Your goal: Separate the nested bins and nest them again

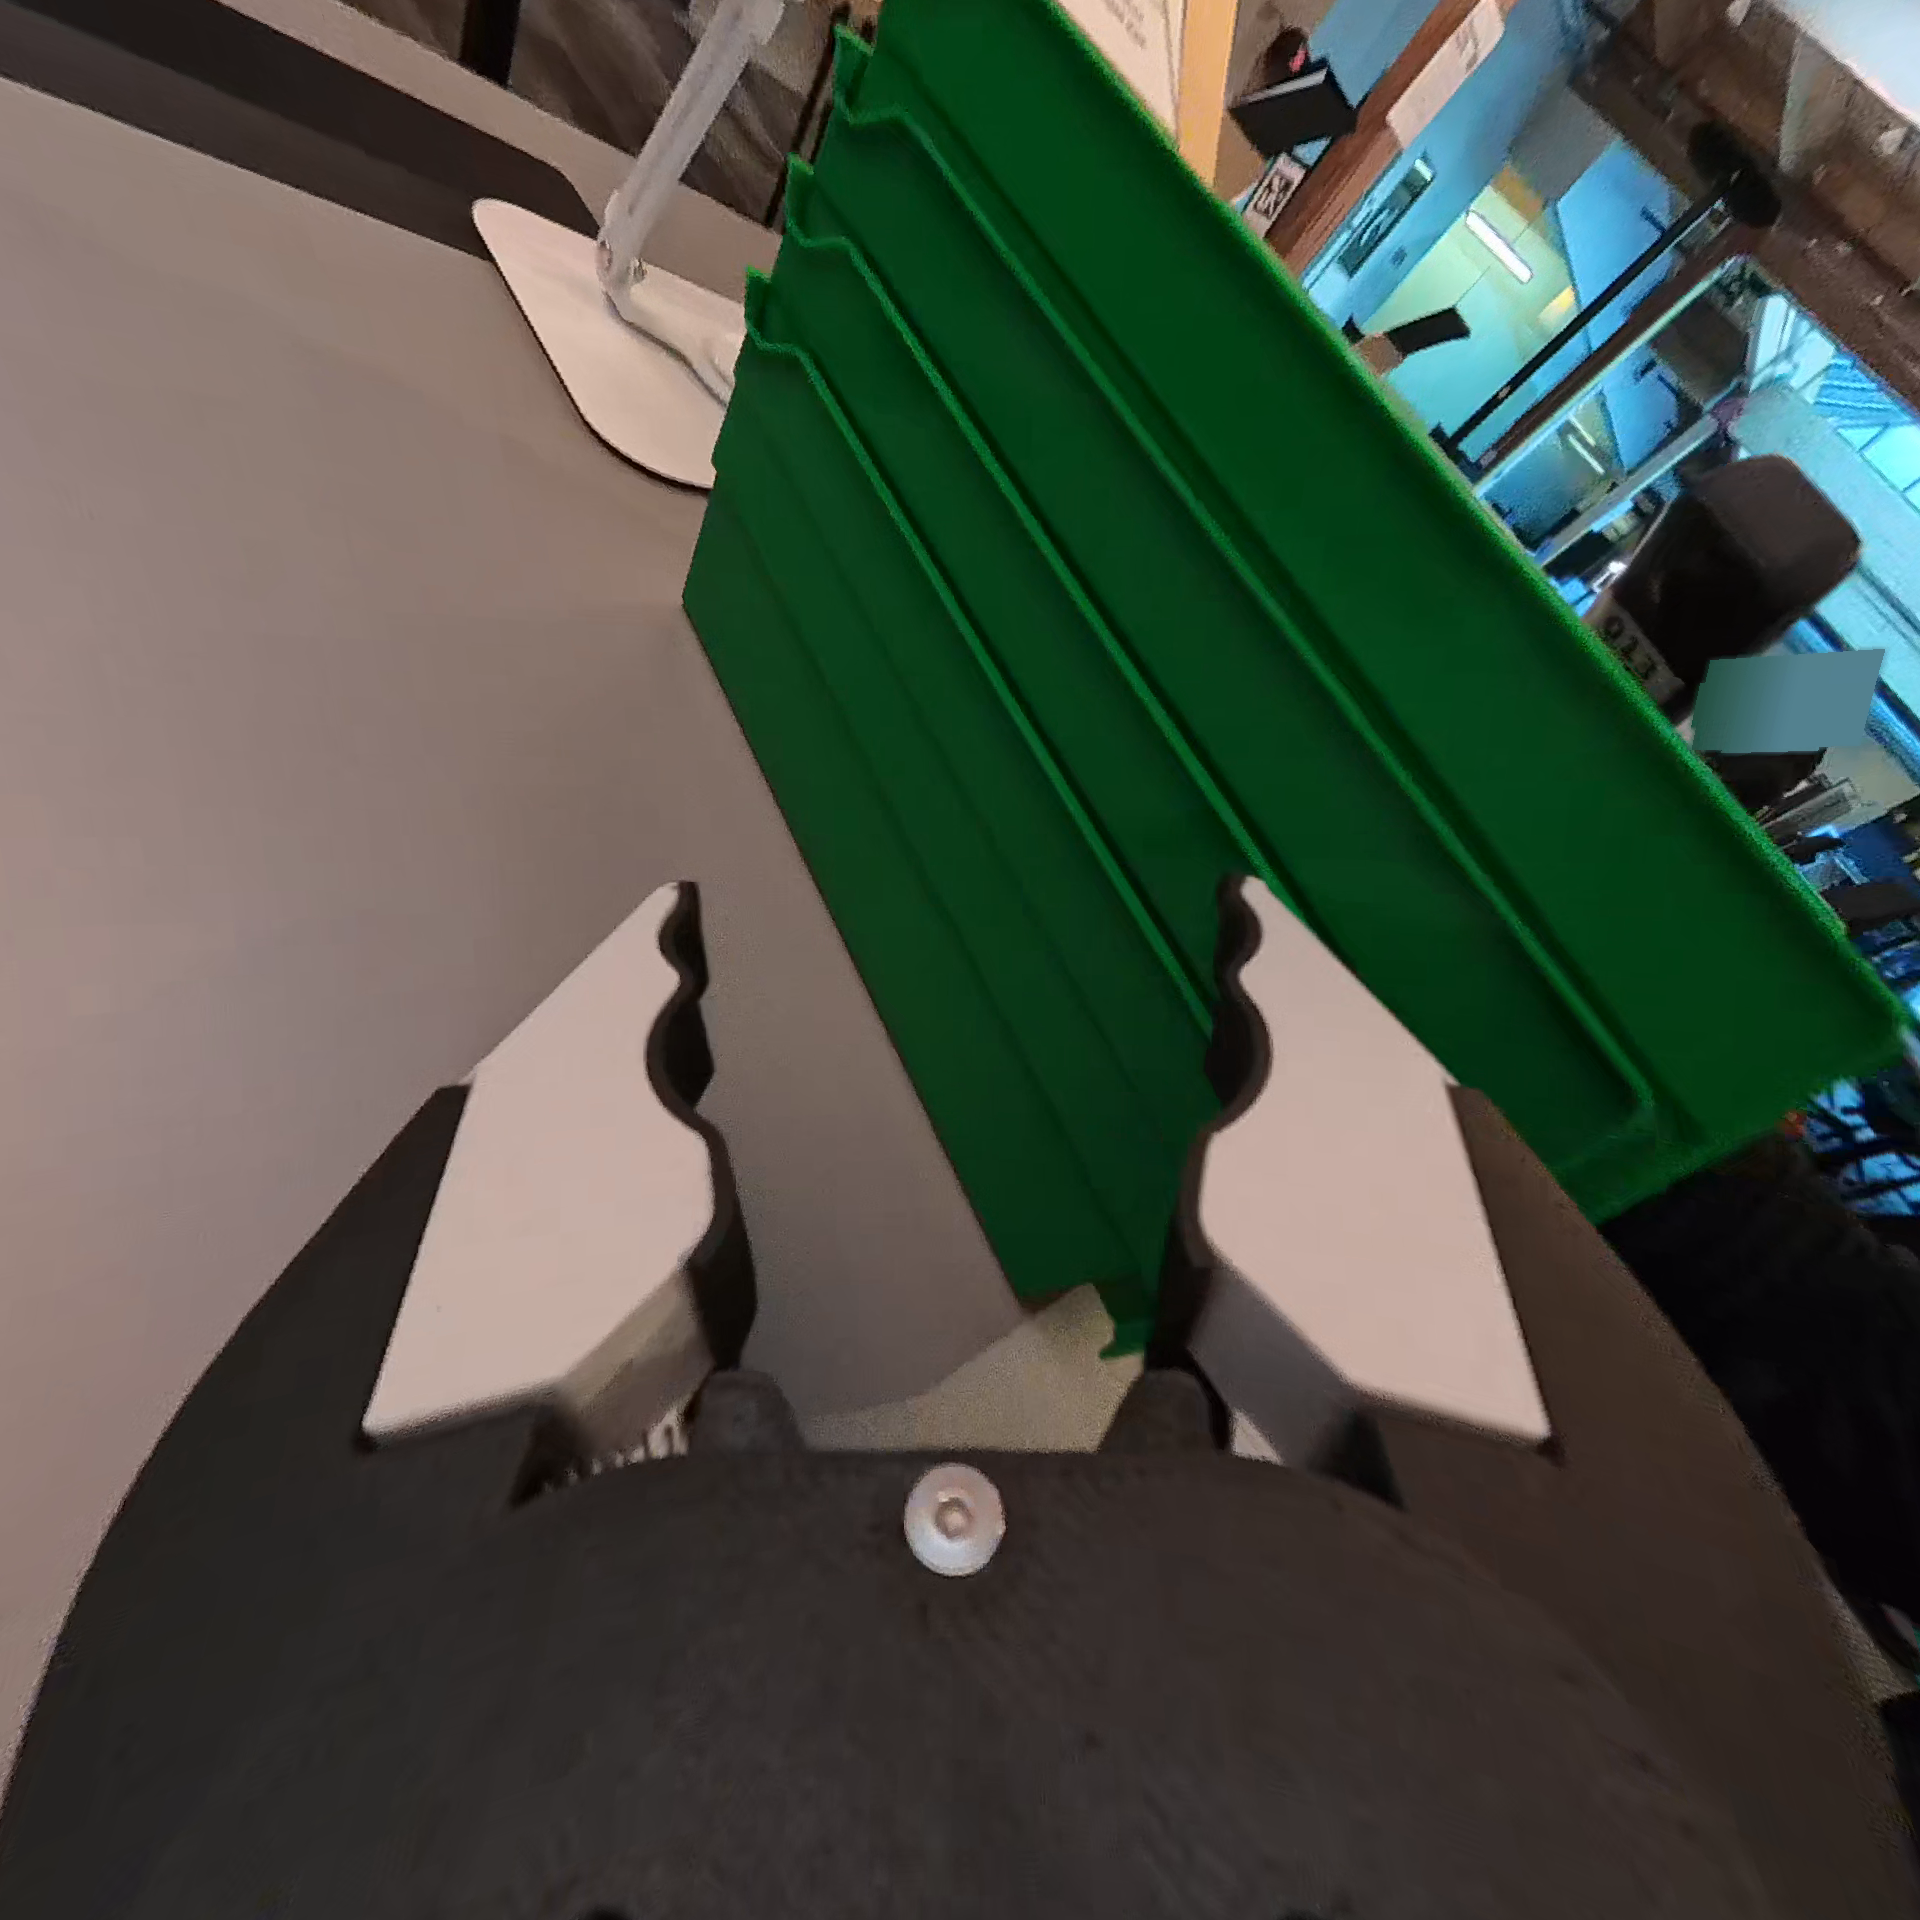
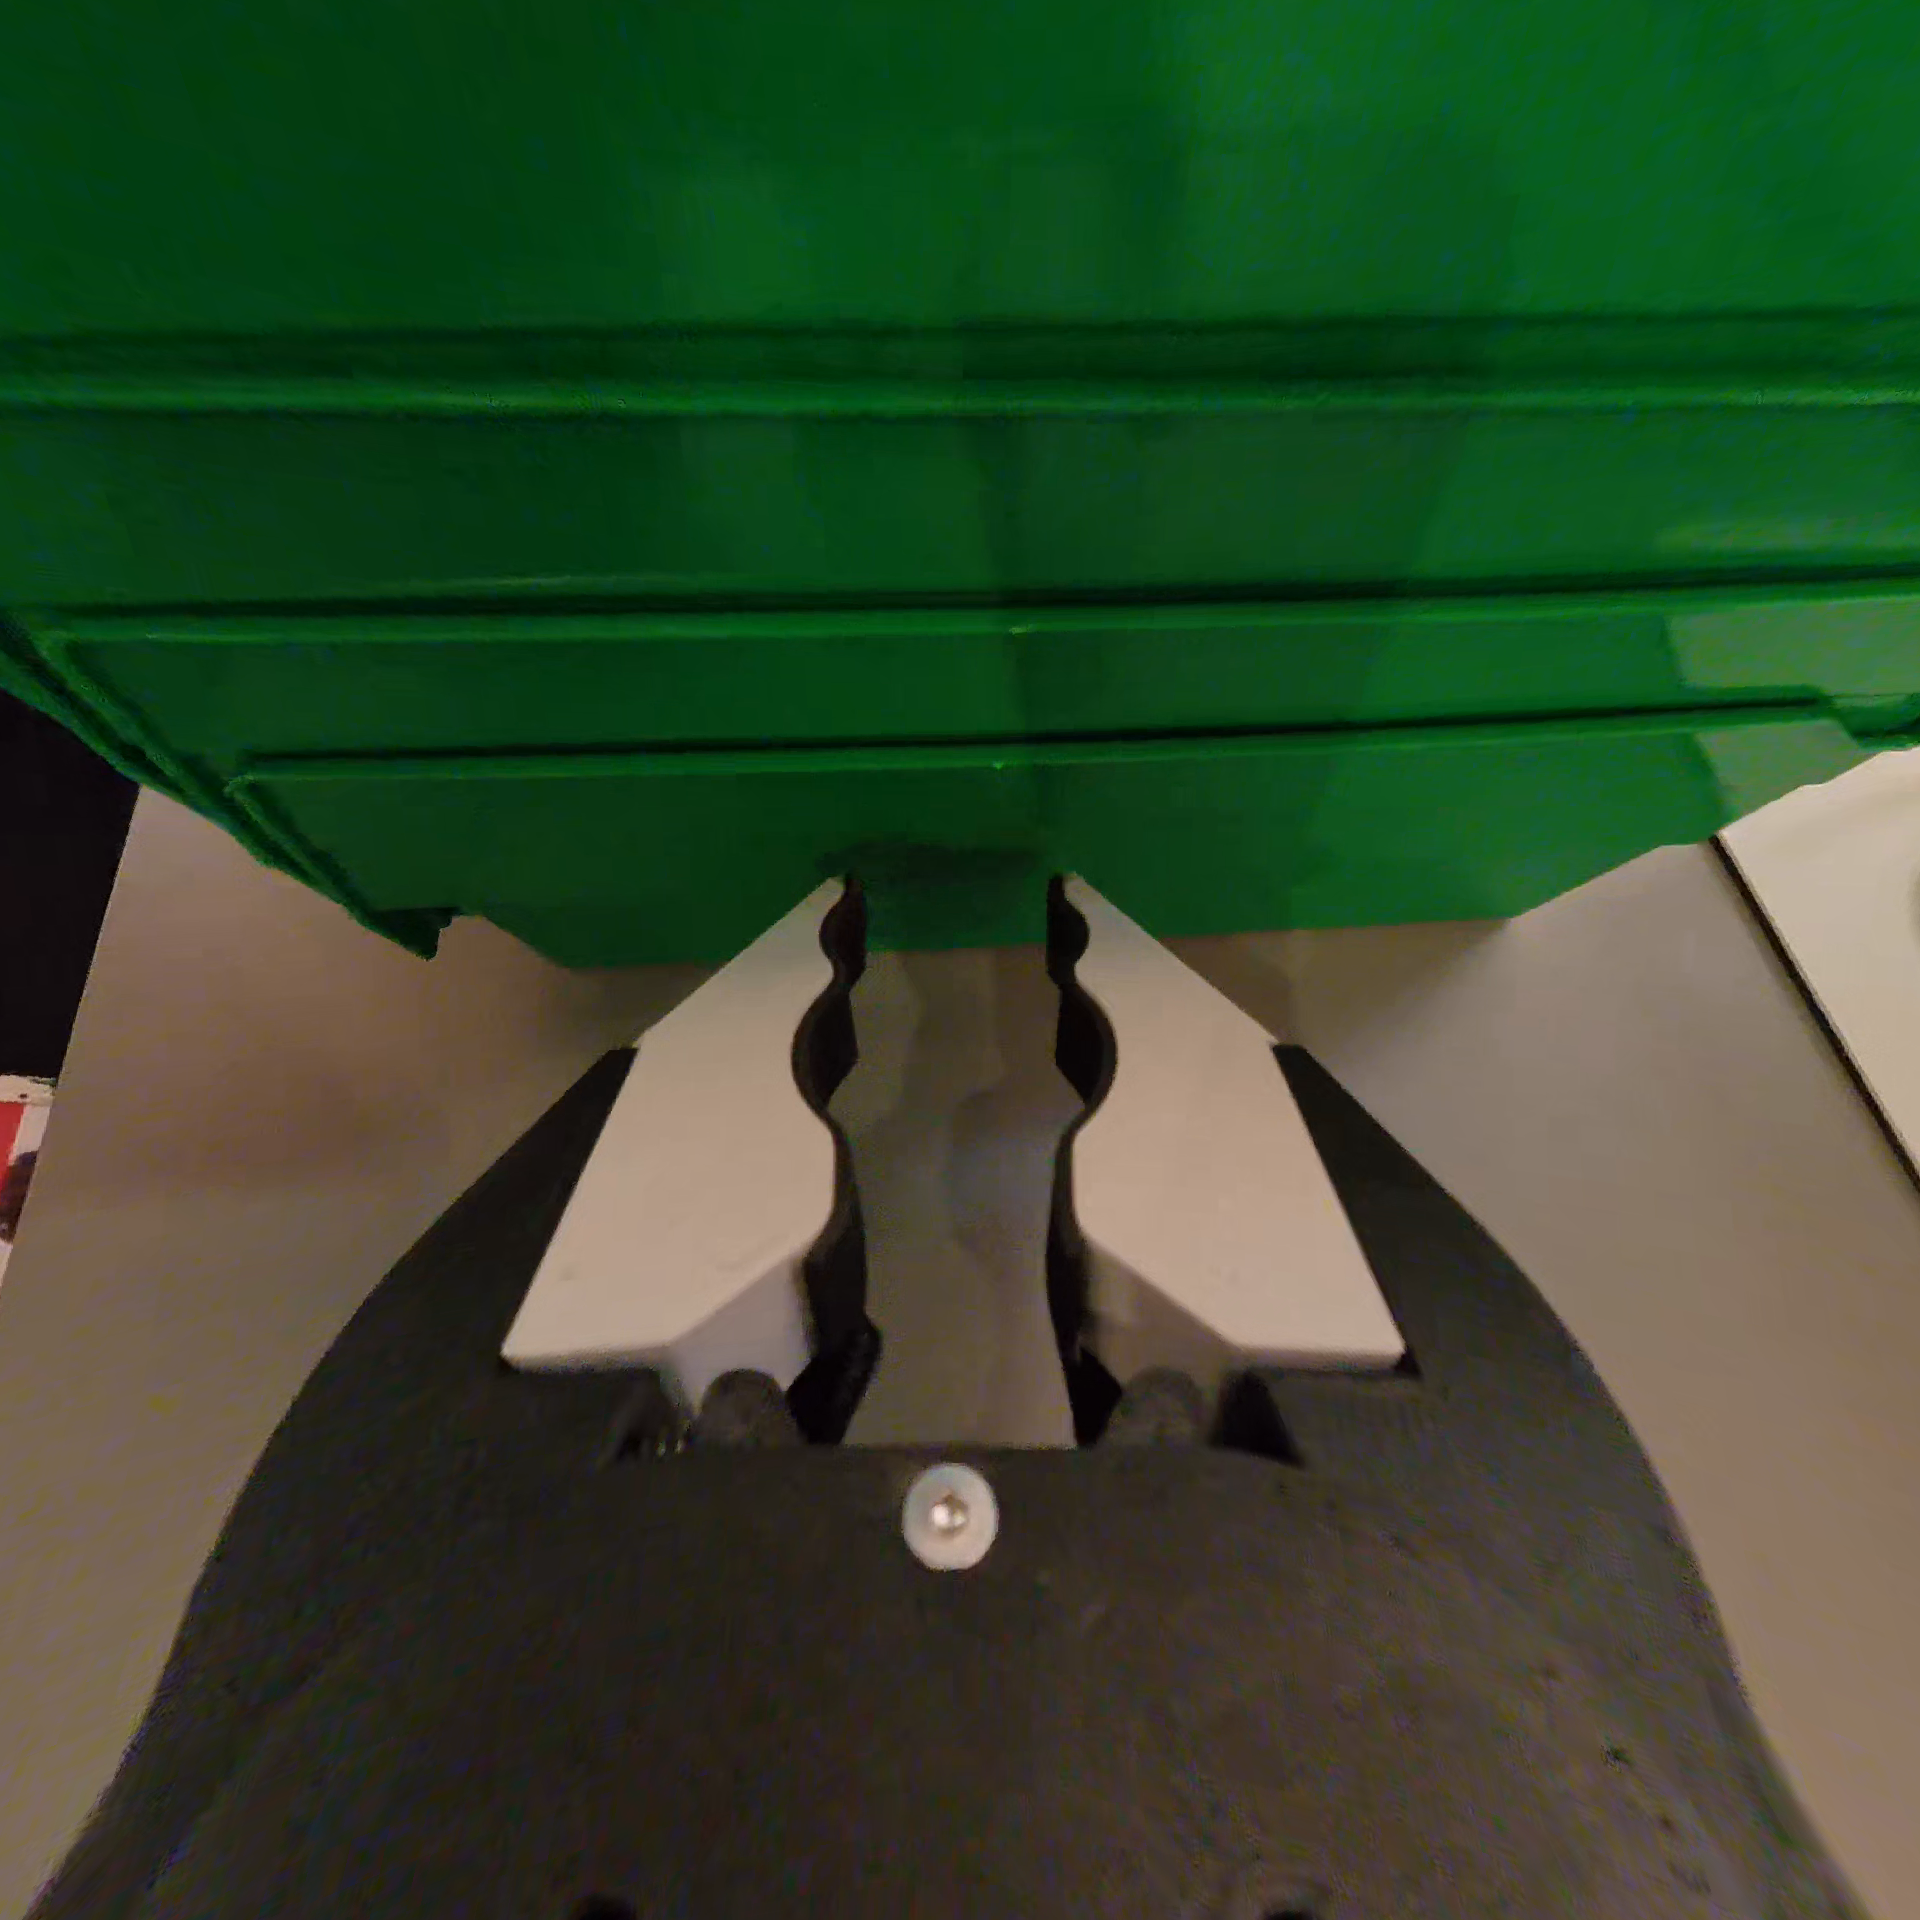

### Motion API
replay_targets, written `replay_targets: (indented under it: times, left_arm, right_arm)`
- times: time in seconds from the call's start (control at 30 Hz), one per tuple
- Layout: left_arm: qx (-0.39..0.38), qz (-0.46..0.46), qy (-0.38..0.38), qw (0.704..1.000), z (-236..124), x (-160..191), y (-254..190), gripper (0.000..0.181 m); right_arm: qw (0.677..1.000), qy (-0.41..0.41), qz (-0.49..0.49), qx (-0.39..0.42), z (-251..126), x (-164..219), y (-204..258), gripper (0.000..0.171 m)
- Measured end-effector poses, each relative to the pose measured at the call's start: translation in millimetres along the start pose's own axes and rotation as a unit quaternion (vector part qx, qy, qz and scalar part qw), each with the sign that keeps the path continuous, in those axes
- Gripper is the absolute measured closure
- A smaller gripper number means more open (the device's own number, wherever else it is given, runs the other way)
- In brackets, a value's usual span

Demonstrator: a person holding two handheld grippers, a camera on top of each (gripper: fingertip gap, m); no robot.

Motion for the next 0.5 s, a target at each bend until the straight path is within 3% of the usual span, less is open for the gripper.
replay_targets:
  times: [0.1,0.13,0.3,0.37,0.5]
  left_arm:
    - [-0.024,0.054,-0.023,0.998,-16.4,3.9,-16.6,0.084]
    - [-0.027,0.072,-0.035,0.996,-21.2,4.9,-23.8,0.072]
    - [-0.088,0.145,-0.082,0.982,-43.1,20.5,-57.7,0.057]
    - [-0.08,0.168,-0.071,0.98,-39.7,32.4,-78.6,0.029]
    - [-0.095,0.239,-0.055,0.965,-19.7,58.8,-121.5,0.023]
  right_arm:
    - [0.999,0.016,-0.021,0.018,-13.8,-1.5,-3.6,0.134]
    - [0.999,0.019,-0.026,0.023,-20.6,-3.6,-6.4,0.133]
    - [0.996,0.027,-0.072,0.052,-59.4,-28.3,-15.6,0.127]
    - [0.993,0.039,-0.093,0.06,-68.8,-39.3,-15.5,0.124]
    - [0.991,0.076,-0.101,0.033,-70.9,-48.0,-7.2,0.124]
Point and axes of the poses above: each gripper's, where its closed fingertips meet, z out along the fingers, x out of its underside, y = z × x across the jaws, the point moved 10 cm from there along -z, back along the fingers, and after that the axes turned 4 degrees about z, right-handed, at the moved point
